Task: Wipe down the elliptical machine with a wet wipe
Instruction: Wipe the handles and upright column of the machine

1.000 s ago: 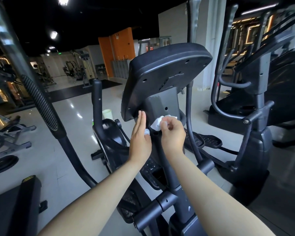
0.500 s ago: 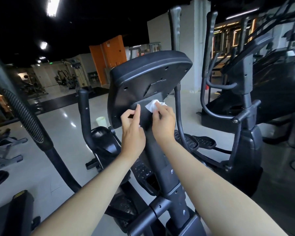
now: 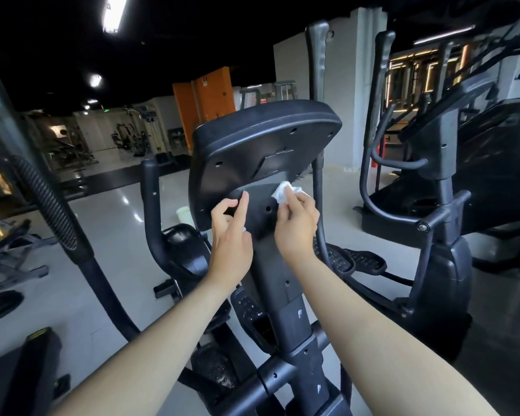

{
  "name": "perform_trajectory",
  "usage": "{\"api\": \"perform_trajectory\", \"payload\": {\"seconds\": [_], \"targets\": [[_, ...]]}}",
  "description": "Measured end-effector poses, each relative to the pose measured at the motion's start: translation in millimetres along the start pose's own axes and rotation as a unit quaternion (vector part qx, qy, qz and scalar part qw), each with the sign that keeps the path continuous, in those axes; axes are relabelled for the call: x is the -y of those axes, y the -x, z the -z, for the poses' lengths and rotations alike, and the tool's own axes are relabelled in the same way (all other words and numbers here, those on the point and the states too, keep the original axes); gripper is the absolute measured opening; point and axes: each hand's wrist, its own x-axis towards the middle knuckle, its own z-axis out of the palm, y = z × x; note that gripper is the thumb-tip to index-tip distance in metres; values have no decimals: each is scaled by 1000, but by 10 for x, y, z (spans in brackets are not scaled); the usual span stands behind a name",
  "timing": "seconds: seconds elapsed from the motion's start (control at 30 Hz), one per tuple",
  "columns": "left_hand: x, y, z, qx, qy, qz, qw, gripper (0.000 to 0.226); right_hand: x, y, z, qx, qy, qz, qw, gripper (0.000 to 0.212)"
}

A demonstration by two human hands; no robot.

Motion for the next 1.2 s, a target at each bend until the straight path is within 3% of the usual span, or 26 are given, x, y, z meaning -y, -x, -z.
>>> {"api": "perform_trajectory", "payload": {"seconds": [0.13,0.27,0.4,0.57,0.7,0.8,0.87,0.97,1.03,1.2], "targets": [[44,33,-15,-3,-14,13,1000,83,165,45,-72,-3,-1,67,998,40],[40,27,-4,6,-9,41,999,80,394,192,-100,82,-33,172,981,35],[28,58,48,8,-2,20,1000,84,210,120,-18,119,44,144,981,52],[134,89,63,16,-30,-10,999,91,192,-119,67,100,-21,26,994,45],[191,99,99,12,-60,-36,997,90,340,103,-41,114,-2,81,990,52],[192,112,101,-9,-95,-76,993,60,478,374,-97,152,35,143,977,62],[132,119,117,-32,-27,-25,999,43,487,487,-100,163,75,195,964,65],[135,190,158,-3,-14,-23,1000,64,406,474,-72,165,92,218,958,66],[193,203,186,12,2,-9,1000,76,347,395,-56,155,78,193,966,60],[217,211,237,33,-7,-15,999,75,249,130,-41,92,-52,25,994,53]]}}
